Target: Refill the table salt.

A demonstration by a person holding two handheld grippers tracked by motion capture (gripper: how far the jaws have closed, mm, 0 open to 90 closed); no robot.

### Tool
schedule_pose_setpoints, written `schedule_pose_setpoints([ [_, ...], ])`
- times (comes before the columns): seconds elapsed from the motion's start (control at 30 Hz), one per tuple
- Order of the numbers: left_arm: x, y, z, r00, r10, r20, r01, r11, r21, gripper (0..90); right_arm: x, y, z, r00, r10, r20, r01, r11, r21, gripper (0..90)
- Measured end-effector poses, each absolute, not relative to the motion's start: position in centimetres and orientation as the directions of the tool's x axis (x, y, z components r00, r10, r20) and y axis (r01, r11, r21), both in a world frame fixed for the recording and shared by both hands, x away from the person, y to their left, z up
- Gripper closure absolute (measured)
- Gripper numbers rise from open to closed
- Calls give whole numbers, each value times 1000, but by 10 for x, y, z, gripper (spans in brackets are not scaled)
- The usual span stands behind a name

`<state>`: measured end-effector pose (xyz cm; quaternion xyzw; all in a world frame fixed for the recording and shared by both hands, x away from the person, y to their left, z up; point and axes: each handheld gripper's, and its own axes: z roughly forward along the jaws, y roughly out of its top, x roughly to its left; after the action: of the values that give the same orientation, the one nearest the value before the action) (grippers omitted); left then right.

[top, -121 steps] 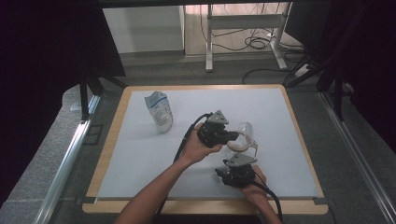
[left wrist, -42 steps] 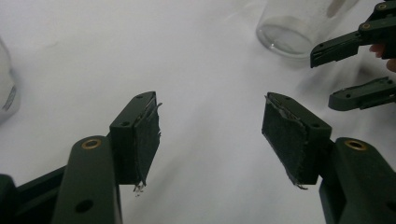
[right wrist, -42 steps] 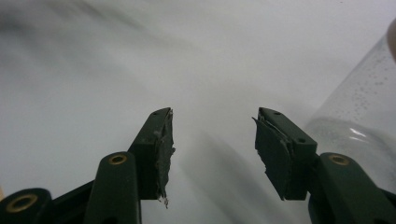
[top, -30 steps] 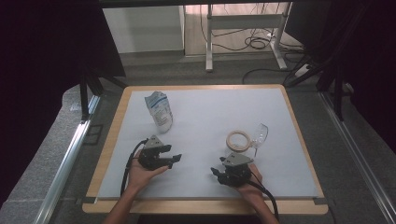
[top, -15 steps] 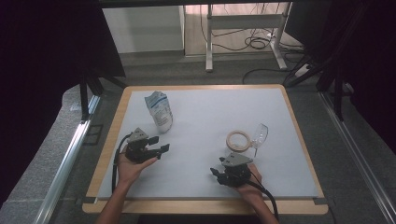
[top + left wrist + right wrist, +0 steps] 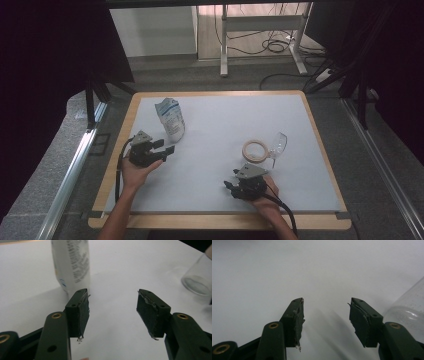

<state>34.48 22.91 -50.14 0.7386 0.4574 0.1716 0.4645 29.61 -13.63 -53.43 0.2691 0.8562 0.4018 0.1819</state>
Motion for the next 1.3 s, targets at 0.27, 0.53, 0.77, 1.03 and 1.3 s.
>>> schedule_pose_setpoints([
  [0.27, 366, 236, -496, 499, 850, -169, 513, -133, 848, 435, 295, -135, -534, -792, 602, -106, 306, 540, 784, 454],
  [0.53, 388, 241, -481, 492, 855, -161, 495, -122, 860, 456, 295, -134, -535, -793, 600, -110, 305, 545, 781, 454],
  [0.77, 408, 243, -471, 487, 858, -164, 483, -108, 869, 485, 295, -134, -535, -792, 600, -111, 303, 545, 782, 454],
  [1.03, 426, 243, -469, 485, 858, -167, 480, -101, 872, 575, 295, -134, -535, -792, 601, -107, 305, 542, 783, 453],
  [1.3, 433, 239, -473, 501, 845, -187, 485, -96, 869, 685, 295, -134, -535, -791, 603, -103, 311, 542, 781, 451],
])
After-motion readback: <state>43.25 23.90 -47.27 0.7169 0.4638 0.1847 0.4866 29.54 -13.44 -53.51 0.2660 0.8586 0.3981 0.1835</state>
